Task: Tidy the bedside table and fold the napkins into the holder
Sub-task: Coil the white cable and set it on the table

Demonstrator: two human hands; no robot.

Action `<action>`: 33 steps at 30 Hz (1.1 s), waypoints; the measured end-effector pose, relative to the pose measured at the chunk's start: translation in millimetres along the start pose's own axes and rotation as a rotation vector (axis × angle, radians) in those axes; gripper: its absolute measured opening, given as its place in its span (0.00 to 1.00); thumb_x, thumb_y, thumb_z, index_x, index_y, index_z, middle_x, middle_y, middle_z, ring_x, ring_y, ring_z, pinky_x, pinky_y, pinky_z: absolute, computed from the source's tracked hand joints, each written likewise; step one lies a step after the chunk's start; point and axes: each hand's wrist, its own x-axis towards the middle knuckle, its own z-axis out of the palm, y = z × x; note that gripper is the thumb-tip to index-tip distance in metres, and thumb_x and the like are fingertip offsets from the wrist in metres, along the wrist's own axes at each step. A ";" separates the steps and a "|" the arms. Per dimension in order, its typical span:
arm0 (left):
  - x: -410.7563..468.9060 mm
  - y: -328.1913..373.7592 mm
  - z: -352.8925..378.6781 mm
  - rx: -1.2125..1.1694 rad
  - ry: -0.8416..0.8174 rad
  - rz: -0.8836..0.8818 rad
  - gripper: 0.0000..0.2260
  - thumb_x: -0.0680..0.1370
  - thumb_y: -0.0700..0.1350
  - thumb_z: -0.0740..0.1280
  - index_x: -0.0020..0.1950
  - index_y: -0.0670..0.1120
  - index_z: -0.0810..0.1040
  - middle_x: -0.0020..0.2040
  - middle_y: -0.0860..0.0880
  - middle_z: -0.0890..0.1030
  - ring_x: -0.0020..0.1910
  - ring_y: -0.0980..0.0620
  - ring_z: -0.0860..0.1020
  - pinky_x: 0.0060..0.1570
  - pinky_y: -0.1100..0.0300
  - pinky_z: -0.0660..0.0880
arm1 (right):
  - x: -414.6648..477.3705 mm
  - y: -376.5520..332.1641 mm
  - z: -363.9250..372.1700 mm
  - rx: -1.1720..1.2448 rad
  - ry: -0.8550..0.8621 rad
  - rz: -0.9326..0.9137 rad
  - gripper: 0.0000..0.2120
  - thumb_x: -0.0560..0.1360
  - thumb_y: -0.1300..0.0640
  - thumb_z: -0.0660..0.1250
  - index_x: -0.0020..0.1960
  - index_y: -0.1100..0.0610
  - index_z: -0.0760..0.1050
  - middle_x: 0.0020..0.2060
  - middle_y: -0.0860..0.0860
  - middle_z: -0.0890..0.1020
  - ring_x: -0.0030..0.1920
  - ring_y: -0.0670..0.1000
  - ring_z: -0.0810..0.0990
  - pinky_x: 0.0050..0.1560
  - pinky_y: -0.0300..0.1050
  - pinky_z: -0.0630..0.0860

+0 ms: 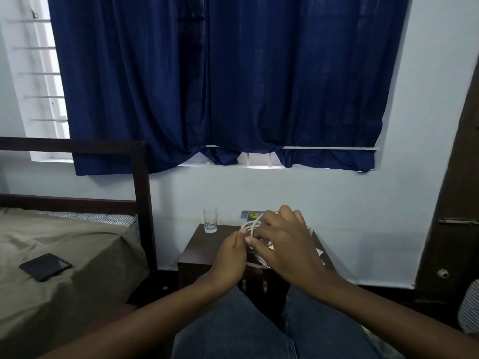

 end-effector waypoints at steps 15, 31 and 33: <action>1.4 5.6 -7.9 -0.042 -0.003 0.016 0.17 0.83 0.46 0.49 0.53 0.42 0.76 0.47 0.40 0.80 0.42 0.43 0.80 0.42 0.48 0.80 | 18.4 6.7 -28.4 0.315 -0.076 -0.008 0.10 0.71 0.49 0.63 0.45 0.54 0.78 0.44 0.46 0.75 0.28 0.39 0.66 0.29 0.37 0.69; -3.9 15.7 -12.4 0.337 0.016 0.313 0.14 0.83 0.45 0.51 0.51 0.44 0.75 0.45 0.56 0.77 0.44 0.64 0.74 0.48 0.66 0.67 | 10.0 7.9 -15.1 0.322 -0.367 0.117 0.10 0.74 0.60 0.60 0.47 0.57 0.80 0.43 0.51 0.81 0.45 0.48 0.77 0.47 0.48 0.74; -2.3 12.6 -11.8 0.289 0.006 0.252 0.14 0.83 0.46 0.52 0.45 0.43 0.73 0.38 0.52 0.76 0.38 0.57 0.74 0.44 0.60 0.69 | 11.8 5.9 -18.1 0.369 -0.447 0.072 0.12 0.75 0.60 0.59 0.52 0.57 0.81 0.45 0.50 0.78 0.44 0.44 0.74 0.47 0.42 0.73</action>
